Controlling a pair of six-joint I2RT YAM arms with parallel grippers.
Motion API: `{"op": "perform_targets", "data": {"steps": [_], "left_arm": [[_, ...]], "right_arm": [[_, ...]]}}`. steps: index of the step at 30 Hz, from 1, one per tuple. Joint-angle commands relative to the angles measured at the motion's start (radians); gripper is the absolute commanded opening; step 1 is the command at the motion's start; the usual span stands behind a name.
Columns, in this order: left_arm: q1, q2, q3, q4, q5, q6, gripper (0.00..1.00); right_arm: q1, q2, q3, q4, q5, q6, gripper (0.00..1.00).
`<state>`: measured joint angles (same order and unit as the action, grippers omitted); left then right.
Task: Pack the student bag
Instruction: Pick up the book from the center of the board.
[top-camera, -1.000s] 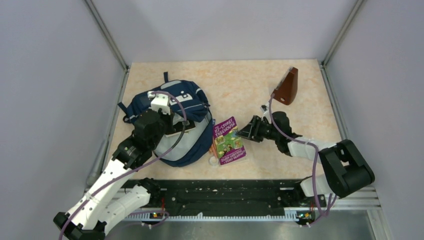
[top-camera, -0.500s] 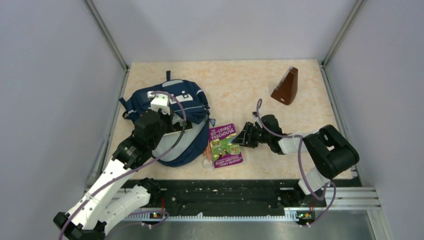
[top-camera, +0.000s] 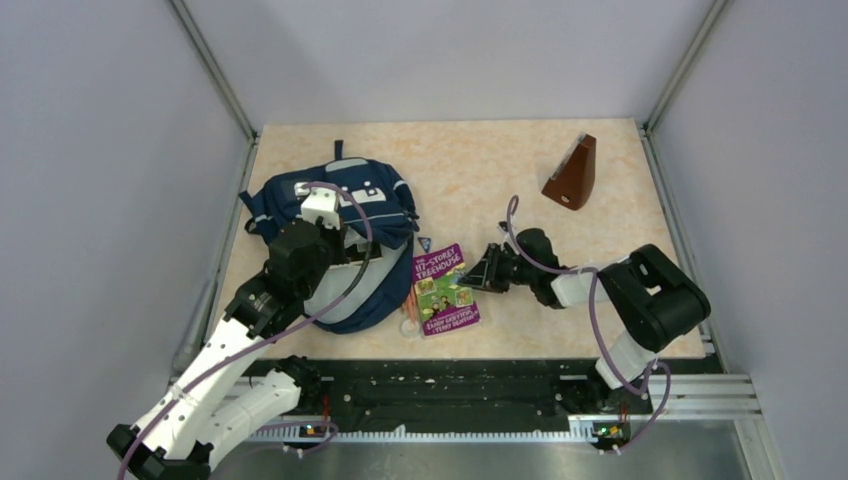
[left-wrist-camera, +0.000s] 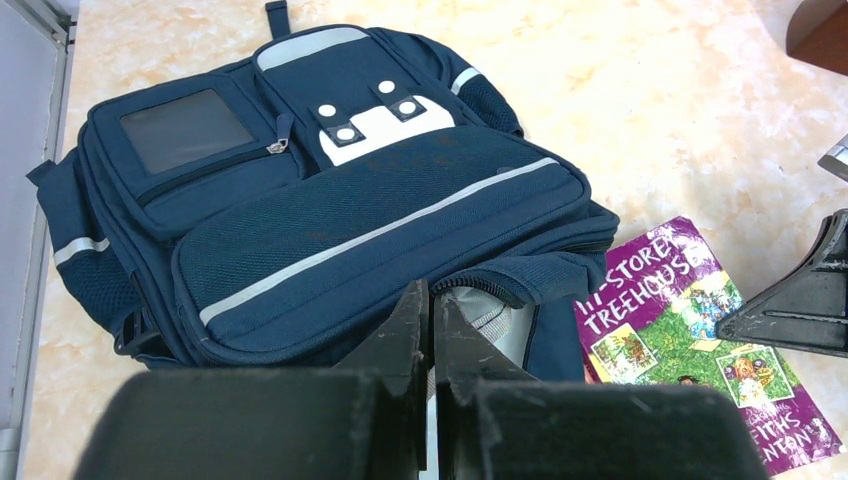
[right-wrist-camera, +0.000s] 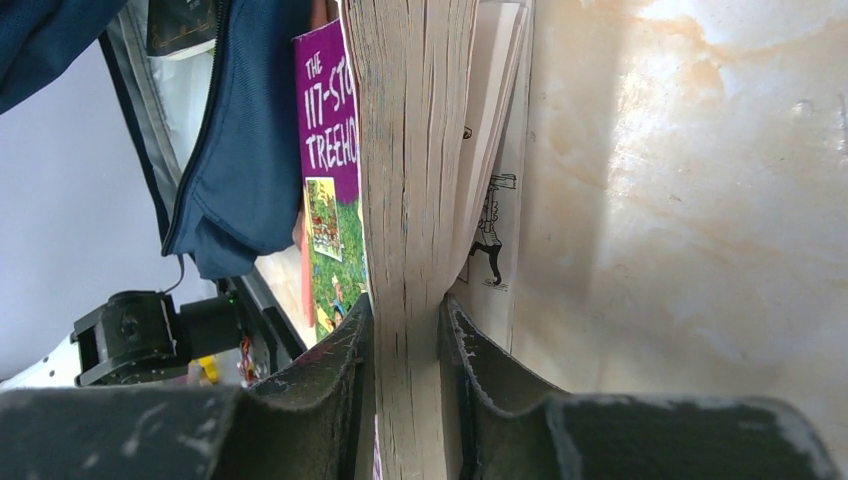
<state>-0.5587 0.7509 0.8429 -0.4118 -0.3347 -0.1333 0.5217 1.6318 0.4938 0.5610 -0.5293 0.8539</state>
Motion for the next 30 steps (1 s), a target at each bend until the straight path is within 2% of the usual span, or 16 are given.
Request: {"op": "perform_targets", "data": {"steps": [1, 5, 13, 14, 17, 19, 22, 24, 26, 30], "left_arm": [[-0.005, -0.008, 0.012, 0.115, 0.025, -0.022, 0.0], [-0.005, -0.012, 0.012, 0.116, 0.026, -0.023, 0.0], [-0.005, -0.02, 0.013, 0.113, 0.04, -0.008, 0.0], [-0.006, -0.024, 0.016, 0.111, 0.045, -0.002, 0.09], [-0.005, -0.042, 0.024, 0.113, 0.058, 0.003, 0.49], [-0.004, -0.056, 0.039, 0.112, 0.104, -0.014, 0.68], [-0.005, -0.057, 0.082, 0.091, 0.261, -0.11, 0.78], [-0.004, -0.054, 0.077, 0.113, 0.418, -0.203, 0.82], [-0.005, -0.054, 0.04, 0.19, 0.556, -0.318, 0.86], [-0.005, -0.062, -0.082, 0.394, 0.681, -0.5, 0.88]], "right_arm": [[0.041, -0.057, 0.033, 0.089, -0.008, 0.015, 0.0], [0.04, -0.206, 0.013, 0.023, 0.111, -0.019, 0.0], [0.04, -0.561, 0.028, -0.228, 0.327, -0.159, 0.0], [0.04, -0.599, 0.034, -0.251, 0.34, -0.173, 0.0], [0.04, -0.707, 0.051, -0.287, 0.362, -0.206, 0.0], [0.04, -0.764, 0.057, -0.282, 0.363, -0.229, 0.0], [0.04, -0.829, 0.062, -0.253, 0.348, -0.252, 0.0], [0.04, -0.858, 0.059, -0.22, 0.331, -0.257, 0.0], [0.04, -0.88, 0.054, -0.162, 0.298, -0.249, 0.0], [0.04, -0.897, 0.042, -0.02, 0.196, -0.209, 0.0]]}}
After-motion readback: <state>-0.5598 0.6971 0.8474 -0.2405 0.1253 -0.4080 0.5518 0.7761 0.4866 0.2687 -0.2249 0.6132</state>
